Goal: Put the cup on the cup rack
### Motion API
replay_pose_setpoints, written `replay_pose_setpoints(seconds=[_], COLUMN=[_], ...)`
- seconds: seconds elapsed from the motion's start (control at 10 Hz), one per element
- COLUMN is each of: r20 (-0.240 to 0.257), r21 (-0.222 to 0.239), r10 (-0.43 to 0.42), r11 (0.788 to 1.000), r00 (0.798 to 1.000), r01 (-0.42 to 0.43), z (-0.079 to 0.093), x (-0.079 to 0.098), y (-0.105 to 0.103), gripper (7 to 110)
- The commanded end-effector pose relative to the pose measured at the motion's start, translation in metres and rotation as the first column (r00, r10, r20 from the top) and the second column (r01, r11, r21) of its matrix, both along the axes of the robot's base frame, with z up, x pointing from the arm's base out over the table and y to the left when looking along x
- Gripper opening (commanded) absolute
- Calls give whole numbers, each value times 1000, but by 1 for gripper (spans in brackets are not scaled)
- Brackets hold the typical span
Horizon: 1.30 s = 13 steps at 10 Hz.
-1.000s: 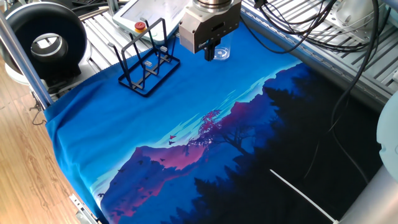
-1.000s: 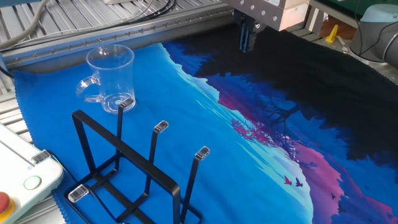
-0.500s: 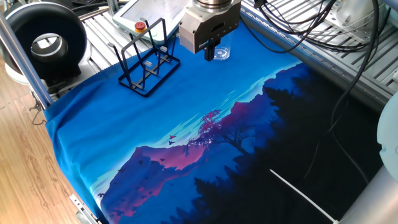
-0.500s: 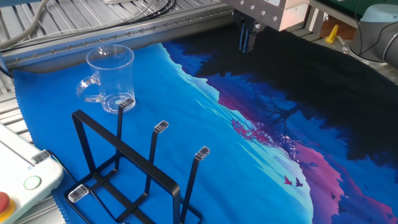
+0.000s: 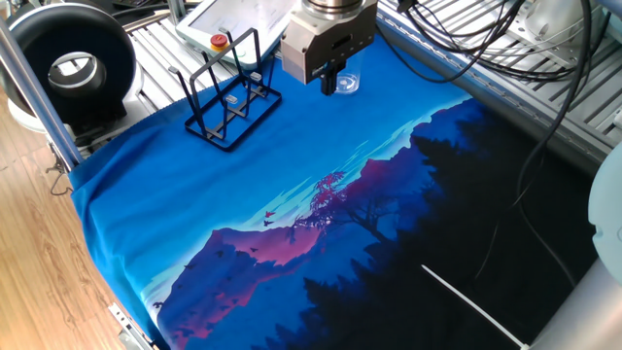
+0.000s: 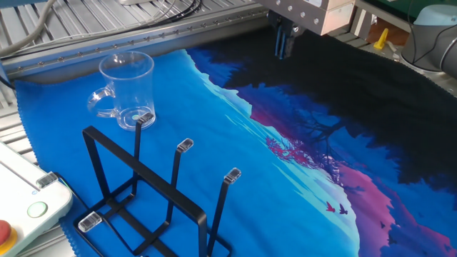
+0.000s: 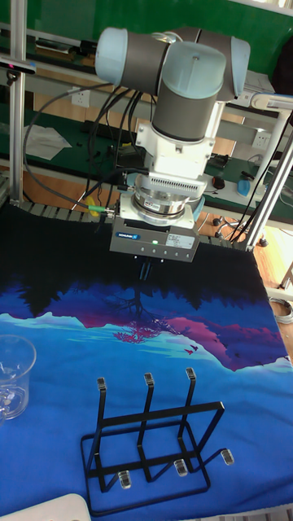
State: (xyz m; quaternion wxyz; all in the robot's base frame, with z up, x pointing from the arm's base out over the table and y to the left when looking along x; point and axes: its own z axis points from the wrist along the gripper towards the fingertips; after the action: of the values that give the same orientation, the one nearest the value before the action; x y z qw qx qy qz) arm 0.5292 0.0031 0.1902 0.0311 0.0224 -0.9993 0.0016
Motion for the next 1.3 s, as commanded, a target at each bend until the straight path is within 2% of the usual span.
replay_pose_setpoints(seconds=[0.0, 0.5, 1.0, 1.2], r20=[-5, 1, 4, 16], r21=[8, 32, 26, 66], r10=[7, 29, 32, 40], r11=[1000, 999, 999, 997], r00=[1000, 1000, 999, 999], r01=[-7, -29, -32, -41], z=[0, 2, 4, 4], x=[-1, 0, 0, 3], y=[3, 9, 6, 15], gripper=[7, 7, 7, 7])
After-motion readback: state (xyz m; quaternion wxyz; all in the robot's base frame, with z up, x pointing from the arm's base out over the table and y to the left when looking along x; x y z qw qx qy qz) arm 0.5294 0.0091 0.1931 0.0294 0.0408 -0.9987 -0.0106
